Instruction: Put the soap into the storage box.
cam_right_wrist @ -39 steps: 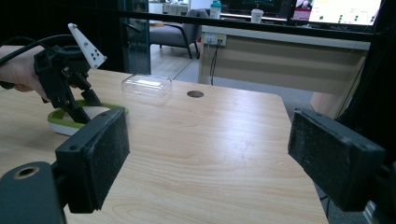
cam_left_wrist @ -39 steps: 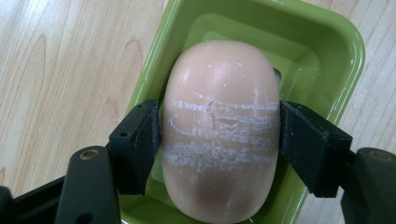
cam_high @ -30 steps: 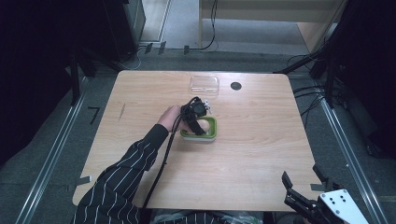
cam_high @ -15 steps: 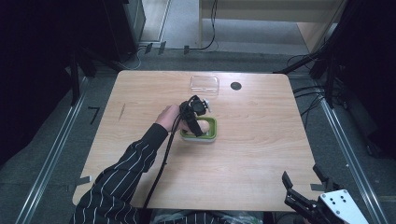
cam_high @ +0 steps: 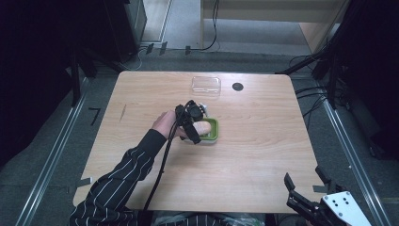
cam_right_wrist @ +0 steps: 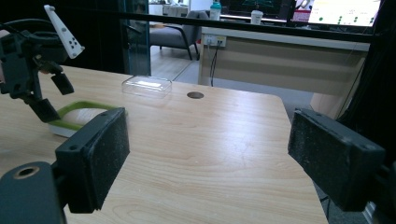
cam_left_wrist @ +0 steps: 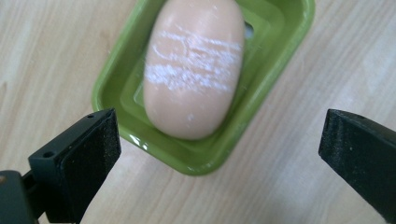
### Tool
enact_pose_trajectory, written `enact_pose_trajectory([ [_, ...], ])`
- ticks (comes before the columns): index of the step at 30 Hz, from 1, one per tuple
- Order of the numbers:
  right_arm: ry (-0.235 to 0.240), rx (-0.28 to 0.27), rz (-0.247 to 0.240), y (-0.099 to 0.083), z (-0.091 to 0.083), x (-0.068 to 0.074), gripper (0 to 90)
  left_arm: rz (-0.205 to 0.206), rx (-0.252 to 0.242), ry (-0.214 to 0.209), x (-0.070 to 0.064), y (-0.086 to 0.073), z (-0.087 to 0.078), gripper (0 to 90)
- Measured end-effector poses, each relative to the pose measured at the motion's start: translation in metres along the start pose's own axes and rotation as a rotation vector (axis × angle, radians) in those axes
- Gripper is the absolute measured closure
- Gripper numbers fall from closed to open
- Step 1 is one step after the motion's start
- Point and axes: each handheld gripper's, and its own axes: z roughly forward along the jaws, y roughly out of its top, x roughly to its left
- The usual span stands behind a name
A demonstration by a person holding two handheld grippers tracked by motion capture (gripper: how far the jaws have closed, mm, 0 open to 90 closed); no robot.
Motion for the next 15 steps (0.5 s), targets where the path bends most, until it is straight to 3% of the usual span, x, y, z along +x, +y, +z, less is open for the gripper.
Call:
enact_pose_trajectory([
  [15,0.000,-0.003,0.000,0.000,0.000,0.000,13.2,-0.024,-0.009,0.044,-0.019,-0.034,-0.015,0.0],
])
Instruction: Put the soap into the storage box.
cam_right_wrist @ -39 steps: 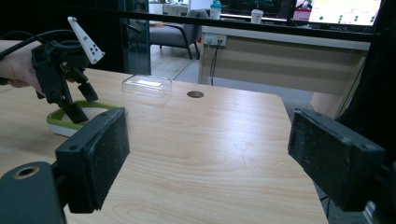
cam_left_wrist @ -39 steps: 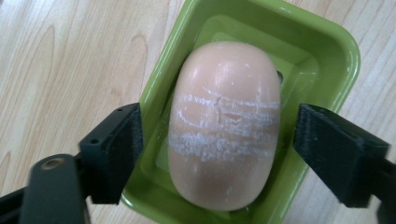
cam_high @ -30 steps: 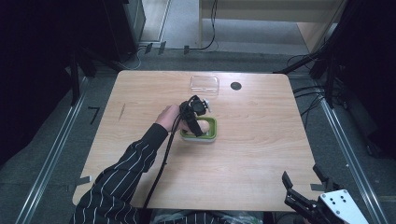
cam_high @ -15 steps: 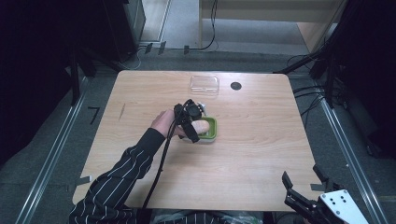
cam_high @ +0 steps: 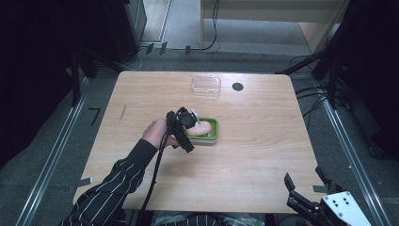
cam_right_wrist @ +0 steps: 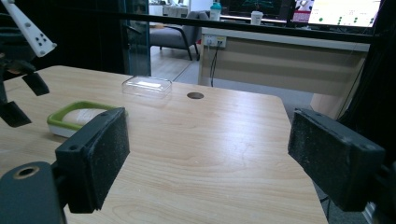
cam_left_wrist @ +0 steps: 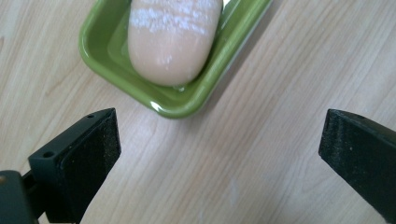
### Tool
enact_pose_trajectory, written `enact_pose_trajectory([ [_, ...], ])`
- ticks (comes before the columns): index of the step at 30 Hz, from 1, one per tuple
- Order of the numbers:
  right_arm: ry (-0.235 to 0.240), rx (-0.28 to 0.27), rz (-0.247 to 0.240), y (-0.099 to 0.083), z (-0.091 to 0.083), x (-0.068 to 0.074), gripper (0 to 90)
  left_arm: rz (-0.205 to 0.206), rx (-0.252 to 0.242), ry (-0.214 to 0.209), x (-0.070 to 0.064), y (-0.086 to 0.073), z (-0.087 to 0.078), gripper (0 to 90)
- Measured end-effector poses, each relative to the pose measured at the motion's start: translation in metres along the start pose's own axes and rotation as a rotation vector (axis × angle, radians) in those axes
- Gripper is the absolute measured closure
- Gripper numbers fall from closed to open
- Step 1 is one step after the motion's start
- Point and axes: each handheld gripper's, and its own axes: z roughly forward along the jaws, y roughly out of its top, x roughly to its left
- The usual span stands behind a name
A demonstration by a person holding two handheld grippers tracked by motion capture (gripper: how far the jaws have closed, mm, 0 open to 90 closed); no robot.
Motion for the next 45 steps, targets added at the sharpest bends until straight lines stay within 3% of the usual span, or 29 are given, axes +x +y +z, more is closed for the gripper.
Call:
enact_pose_trajectory([
  [21,0.000,-0.002,0.002,0.000,0.000,0.000,13.2,-0.074,0.042,0.033,-0.021,-0.059,0.005,0.0],
  [24,0.001,-0.004,0.003,0.000,-0.001,0.000,13.2,-0.083,0.048,0.023,-0.023,-0.066,0.007,0.0],
  [33,-0.001,-0.006,0.000,0.000,-0.001,-0.001,13.2,-0.094,0.075,0.016,-0.029,-0.081,0.010,0.0],
  [45,0.001,-0.003,0.004,0.000,0.000,-0.001,13.2,-0.058,0.088,0.014,-0.036,-0.093,0.014,0.0],
])
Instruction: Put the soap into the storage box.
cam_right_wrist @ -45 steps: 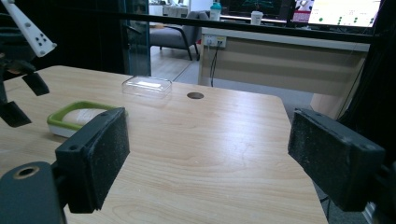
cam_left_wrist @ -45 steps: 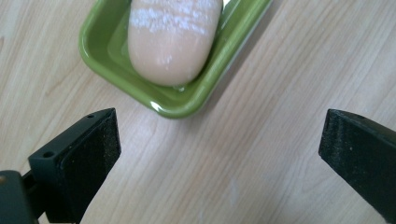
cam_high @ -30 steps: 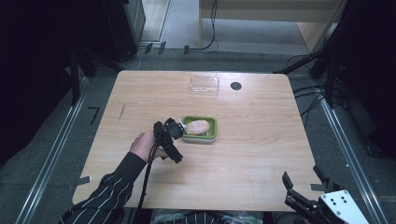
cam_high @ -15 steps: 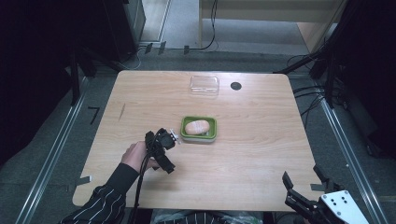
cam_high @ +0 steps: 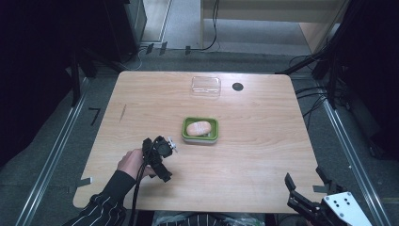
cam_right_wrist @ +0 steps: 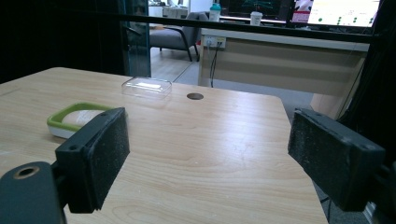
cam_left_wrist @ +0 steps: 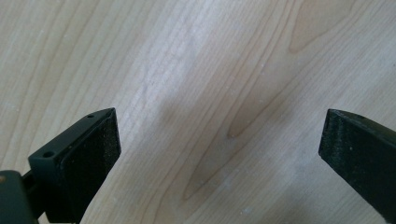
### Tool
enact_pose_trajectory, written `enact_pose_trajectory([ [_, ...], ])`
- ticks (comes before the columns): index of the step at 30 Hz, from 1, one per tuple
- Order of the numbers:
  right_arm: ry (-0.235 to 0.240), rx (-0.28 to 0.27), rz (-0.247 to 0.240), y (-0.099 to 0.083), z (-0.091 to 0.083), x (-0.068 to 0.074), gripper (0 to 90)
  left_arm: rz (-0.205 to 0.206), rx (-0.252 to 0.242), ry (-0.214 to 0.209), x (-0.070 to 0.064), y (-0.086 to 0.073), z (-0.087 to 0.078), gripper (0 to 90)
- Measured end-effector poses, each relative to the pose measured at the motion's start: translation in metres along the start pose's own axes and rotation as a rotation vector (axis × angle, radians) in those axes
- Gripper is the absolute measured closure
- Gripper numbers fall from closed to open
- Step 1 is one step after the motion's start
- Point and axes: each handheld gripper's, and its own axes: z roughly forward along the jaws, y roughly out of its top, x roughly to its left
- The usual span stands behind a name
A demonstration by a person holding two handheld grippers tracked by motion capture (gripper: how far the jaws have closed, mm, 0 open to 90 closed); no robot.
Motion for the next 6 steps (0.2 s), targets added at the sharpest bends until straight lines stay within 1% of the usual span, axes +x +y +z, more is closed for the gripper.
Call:
enact_pose_trajectory([
  [2,-0.003,-0.001,0.003,-0.0003,0.0004,-0.0009,13.2,-0.002,0.009,-0.001,0.0003,0.0008,0.0006,0.0],
  [4,-0.001,-0.001,0.004,-0.0007,0.0014,-0.0018,13.2,-0.007,0.000,0.002,0.0004,0.0015,0.0013,0.0],
  [6,0.001,0.003,0.008,-0.0009,0.0022,-0.0020,13.2,-0.010,0.002,-0.002,0.0008,0.0024,0.0012,0.0],
])
